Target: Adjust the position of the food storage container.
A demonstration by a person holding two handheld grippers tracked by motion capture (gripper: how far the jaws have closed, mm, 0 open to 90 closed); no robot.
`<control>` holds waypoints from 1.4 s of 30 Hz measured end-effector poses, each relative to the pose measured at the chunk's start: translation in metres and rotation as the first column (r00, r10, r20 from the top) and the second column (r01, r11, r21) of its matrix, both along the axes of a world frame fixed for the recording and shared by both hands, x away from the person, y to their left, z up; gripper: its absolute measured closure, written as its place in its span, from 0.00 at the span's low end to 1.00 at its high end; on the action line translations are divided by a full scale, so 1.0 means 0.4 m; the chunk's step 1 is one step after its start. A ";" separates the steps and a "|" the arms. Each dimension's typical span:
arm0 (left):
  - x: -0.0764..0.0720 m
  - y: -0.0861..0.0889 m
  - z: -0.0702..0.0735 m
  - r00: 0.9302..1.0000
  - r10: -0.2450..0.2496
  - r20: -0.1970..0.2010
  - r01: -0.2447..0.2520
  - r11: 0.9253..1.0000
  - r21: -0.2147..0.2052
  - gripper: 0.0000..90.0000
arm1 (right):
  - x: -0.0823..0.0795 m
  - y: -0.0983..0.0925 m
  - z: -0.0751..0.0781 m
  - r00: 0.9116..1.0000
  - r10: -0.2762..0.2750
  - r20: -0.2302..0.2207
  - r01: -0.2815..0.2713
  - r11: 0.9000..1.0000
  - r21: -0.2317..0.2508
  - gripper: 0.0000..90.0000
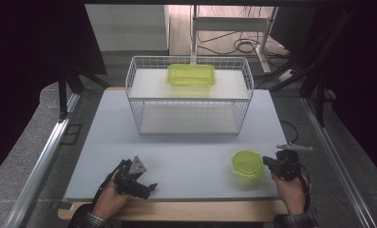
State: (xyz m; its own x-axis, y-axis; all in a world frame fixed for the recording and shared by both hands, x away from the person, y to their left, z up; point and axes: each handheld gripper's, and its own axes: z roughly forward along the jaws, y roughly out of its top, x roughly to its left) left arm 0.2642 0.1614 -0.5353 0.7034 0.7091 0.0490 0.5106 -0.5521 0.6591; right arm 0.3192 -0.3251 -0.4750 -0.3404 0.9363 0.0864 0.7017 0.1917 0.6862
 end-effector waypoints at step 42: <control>0.000 -0.008 -0.004 1.000 -0.013 -0.005 0.014 1.000 0.023 0.03 | 0.044 0.276 -0.082 0.926 0.351 -0.136 -0.320 0.924 0.207 0.98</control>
